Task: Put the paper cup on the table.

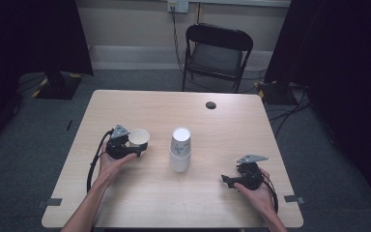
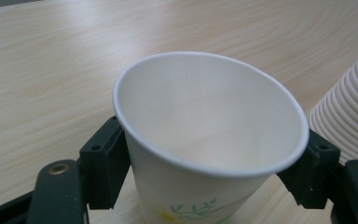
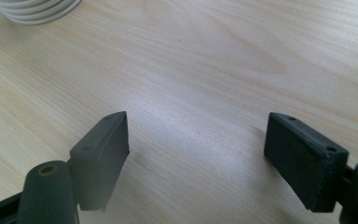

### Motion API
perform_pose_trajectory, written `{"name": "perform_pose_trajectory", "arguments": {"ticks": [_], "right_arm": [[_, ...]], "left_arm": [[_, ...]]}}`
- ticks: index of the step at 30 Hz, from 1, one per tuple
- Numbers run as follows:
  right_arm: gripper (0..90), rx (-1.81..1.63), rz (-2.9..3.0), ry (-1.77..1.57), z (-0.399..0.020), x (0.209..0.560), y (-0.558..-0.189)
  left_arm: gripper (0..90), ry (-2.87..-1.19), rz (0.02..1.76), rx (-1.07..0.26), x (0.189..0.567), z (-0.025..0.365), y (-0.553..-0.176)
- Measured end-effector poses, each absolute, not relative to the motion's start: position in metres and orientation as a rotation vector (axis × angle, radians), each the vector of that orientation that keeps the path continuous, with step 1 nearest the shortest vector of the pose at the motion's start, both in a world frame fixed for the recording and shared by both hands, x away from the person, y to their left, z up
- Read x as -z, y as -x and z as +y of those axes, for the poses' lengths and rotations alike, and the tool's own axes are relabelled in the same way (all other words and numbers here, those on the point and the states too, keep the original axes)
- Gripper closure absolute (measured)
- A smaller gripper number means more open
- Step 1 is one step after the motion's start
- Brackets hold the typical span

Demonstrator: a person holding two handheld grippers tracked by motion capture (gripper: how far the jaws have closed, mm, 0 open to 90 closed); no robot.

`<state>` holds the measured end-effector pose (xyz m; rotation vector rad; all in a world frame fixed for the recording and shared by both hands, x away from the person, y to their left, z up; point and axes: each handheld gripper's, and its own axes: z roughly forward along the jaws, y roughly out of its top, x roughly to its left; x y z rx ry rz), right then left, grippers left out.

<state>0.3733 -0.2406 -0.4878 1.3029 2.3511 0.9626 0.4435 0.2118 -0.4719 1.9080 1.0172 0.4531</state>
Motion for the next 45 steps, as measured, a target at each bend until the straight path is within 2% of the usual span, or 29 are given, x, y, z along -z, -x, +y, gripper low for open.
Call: {"name": "perform_pose_trajectory", "arguments": {"ticks": [3,12,15,17,31,45], "right_arm": [[22.1,-0.969,2.333,-1.289,-0.241,0.49,-0.372],[18.5,-0.955,2.297,-1.231,-0.237,0.495,-0.366],[18.0,-0.972,2.281,-1.226,-0.237,0.497,-0.365],[17.5,-0.996,2.266,-1.211,-0.238,0.499,-0.363],[17.3,-0.995,2.263,-1.213,-0.238,0.499,-0.363],[17.3,-0.995,2.263,-1.213,-0.238,0.499,-0.363]], "left_arm": [[26.7,-1.962,1.016,-0.456,0.471,0.214,-0.438],[25.1,-1.959,1.029,-0.422,0.471,0.217,-0.435],[21.5,-1.952,1.047,-0.415,0.471,0.216,-0.434],[15.6,-1.94,1.055,-0.41,0.471,0.216,-0.434],[15.7,-1.926,1.056,-0.429,0.454,0.226,-0.421],[16.4,-1.913,1.038,-0.427,0.443,0.252,-0.382]]}}
